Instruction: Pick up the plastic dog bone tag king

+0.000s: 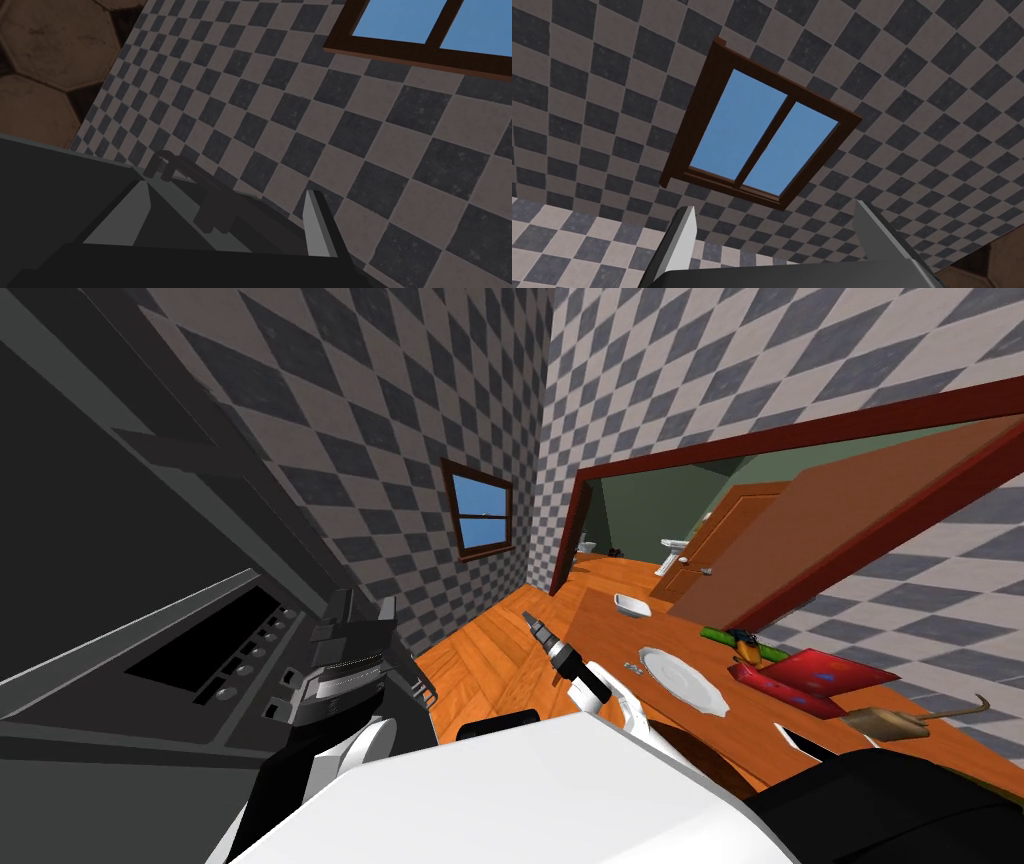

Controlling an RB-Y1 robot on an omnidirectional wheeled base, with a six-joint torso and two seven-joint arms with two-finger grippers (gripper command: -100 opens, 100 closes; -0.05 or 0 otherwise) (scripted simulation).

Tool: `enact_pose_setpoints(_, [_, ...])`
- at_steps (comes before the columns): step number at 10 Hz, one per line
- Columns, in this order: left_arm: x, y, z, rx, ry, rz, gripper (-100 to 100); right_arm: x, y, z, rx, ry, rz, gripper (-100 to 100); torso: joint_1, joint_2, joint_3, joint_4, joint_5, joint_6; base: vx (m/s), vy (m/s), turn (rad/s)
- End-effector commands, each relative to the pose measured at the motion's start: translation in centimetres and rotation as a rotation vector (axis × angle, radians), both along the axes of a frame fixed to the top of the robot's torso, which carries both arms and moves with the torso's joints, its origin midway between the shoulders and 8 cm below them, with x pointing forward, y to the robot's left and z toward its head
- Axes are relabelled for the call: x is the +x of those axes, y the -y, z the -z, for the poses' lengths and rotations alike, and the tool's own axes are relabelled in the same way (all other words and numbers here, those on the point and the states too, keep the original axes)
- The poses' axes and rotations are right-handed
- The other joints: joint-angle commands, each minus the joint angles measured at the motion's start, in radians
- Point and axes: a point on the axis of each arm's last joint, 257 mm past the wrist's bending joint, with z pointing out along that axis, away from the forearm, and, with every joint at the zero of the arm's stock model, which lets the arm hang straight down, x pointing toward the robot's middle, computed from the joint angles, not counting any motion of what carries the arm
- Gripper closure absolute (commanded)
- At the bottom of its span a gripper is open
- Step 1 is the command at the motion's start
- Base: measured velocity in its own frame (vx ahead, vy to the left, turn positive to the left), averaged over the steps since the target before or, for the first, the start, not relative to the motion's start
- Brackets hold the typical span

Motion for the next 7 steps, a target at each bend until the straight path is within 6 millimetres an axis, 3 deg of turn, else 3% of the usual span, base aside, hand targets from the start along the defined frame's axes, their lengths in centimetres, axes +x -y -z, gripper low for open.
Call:
enact_pose_setpoints(1, [0.0, 0.0, 0.0, 0.0, 0.0, 0.0, 0, 0.0, 0.0, 0.0, 0.0, 0.0, 0.0, -100, 0.0, 0.0, 0.0, 0.0, 0.0, 0.0, 0.007, -0.004, 0.023])
enact_pose_setpoints(5, [0.0, 0.0, 0.0, 0.0, 0.0, 0.0, 0, 0.0, 0.0, 0.0, 0.0, 0.0, 0.0, -100, 0.0, 0.001, 0.001, 0.0, 0.0, 0.0, -0.003, 0.001, -0.008])
enact_pose_setpoints(6, [0.0, 0.0, 0.0, 0.0, 0.0, 0.0, 0, -0.7, 0.9, 3.1, -0.057, -0.055, 0.004, -100, 0.0, 0.0, 0.0, 0.0, 0.0, 0.0, 0.014, -0.07, 0.2])
enact_pose_setpoints(7, [0.0, 0.0, 0.0, 0.0, 0.0, 0.0, 0, -1.1, 1.3, 4.5, -0.087, -0.082, 0.005, -100, -0.004, 0.0, 0.0, 0.0, -0.001, -0.001, -0.023, -0.129, 0.195])
